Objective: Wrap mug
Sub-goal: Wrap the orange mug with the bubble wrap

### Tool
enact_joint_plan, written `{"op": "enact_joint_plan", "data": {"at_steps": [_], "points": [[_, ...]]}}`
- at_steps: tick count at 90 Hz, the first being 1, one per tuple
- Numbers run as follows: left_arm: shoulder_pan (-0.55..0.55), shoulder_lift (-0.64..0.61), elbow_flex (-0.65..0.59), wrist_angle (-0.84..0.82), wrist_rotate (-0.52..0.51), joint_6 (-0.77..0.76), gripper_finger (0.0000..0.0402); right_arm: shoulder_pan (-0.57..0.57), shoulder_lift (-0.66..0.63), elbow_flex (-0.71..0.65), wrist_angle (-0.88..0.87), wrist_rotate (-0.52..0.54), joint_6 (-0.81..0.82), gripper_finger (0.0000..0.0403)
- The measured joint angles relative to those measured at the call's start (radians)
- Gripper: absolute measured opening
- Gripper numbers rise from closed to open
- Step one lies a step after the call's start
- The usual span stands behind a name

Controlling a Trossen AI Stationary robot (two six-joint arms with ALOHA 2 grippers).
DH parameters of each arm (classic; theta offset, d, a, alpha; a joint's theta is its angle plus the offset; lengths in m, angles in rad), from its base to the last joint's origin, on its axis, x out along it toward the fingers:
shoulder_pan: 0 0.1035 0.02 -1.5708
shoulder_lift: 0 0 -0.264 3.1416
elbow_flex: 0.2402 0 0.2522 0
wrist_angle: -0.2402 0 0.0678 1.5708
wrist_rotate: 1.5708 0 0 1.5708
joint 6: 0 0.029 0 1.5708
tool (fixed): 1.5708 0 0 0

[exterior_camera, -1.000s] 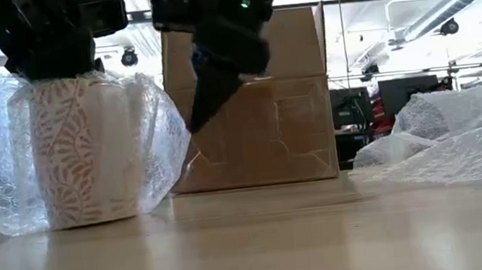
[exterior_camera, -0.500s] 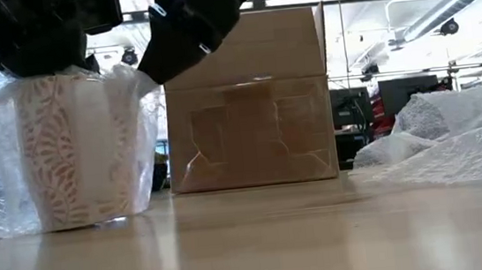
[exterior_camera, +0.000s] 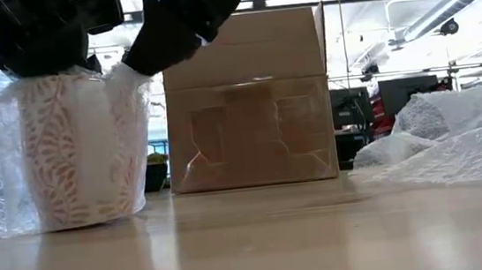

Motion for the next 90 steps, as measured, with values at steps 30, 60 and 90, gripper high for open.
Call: {"op": "enact_joint_plan", "data": {"at_steps": [30,60,90], "points": [[-0.009,-0.072,0.096,-0.132,0.042,0.016,0.0036,0.002,0.022,0.011,0.018,-0.018,-0.003,0.0002],[-0.014,-0.077,0.095,-0.166,0.046,-0.026,0.0036,0.001,0.025,0.019,0.003,-0.01,0.004,0.0002],[-0.014,-0.122,0.098,-0.178,0.103,-0.056,0.0036,0.001,0.026,0.018,-0.006,-0.007,0.003,0.0002]]}}
